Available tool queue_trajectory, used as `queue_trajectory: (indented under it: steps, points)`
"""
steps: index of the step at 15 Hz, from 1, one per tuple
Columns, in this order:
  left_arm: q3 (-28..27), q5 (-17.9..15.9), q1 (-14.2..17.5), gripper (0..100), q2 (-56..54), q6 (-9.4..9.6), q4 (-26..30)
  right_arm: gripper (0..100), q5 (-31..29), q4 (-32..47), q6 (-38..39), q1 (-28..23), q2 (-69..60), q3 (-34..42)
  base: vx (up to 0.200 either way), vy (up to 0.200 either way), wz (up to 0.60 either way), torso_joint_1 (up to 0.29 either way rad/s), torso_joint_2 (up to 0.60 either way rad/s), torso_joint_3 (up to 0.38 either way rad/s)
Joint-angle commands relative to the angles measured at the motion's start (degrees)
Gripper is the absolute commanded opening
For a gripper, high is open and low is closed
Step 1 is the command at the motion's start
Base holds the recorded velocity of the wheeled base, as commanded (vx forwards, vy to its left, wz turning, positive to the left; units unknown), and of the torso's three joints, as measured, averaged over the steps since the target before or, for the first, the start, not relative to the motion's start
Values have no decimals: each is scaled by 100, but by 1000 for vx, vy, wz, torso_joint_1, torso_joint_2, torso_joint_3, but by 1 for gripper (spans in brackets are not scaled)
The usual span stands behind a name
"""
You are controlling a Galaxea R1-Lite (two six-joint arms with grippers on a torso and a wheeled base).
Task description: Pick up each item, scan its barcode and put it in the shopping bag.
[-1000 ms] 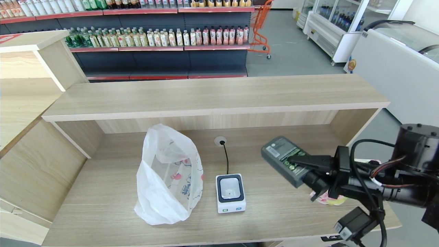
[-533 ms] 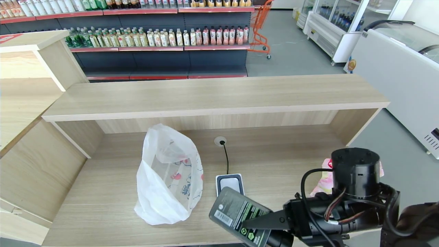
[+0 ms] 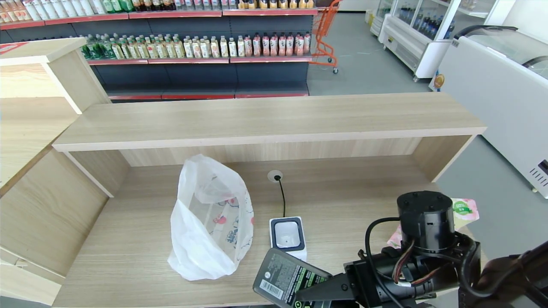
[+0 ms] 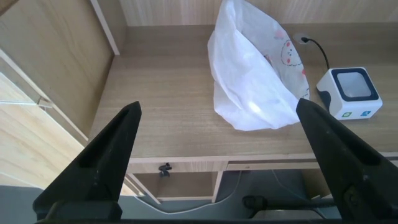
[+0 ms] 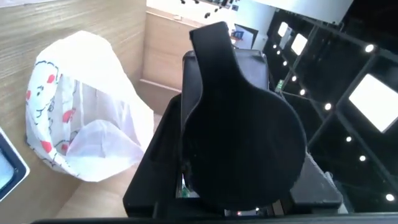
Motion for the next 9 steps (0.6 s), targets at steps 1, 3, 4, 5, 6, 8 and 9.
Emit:
queue_trajectory:
  steps: [1,3,4,5,6,8,9]
  points:
    - [0,1,-4,100,-2,2,0,0,57,-51,-1,-6,118,-14,0,0,0,0,0,0]
    - [0,1,-4,100,-2,-7,0,0,57,-51,-1,-24,127,-5,0,0,0,0,0,0]
    - [0,1,-4,100,-2,2,0,0,57,-51,-1,-24,144,-5,0,0,0,0,0,0]
    - [0,1,5,100,-2,2,0,0,66,-51,7,-24,162,-14,0,0,0,0,0,0]
    - [0,1,5,100,-2,-7,0,0,66,-51,-1,-24,153,-14,0,0,0,0,0,0]
    - [0,1,5,100,-2,-7,0,0,66,-51,-1,-15,153,-14,0,0,0,0,0,0]
    - [0,1,-4,100,-2,2,0,0,66,-51,7,-24,162,-14,0,0,0,0,0,0]
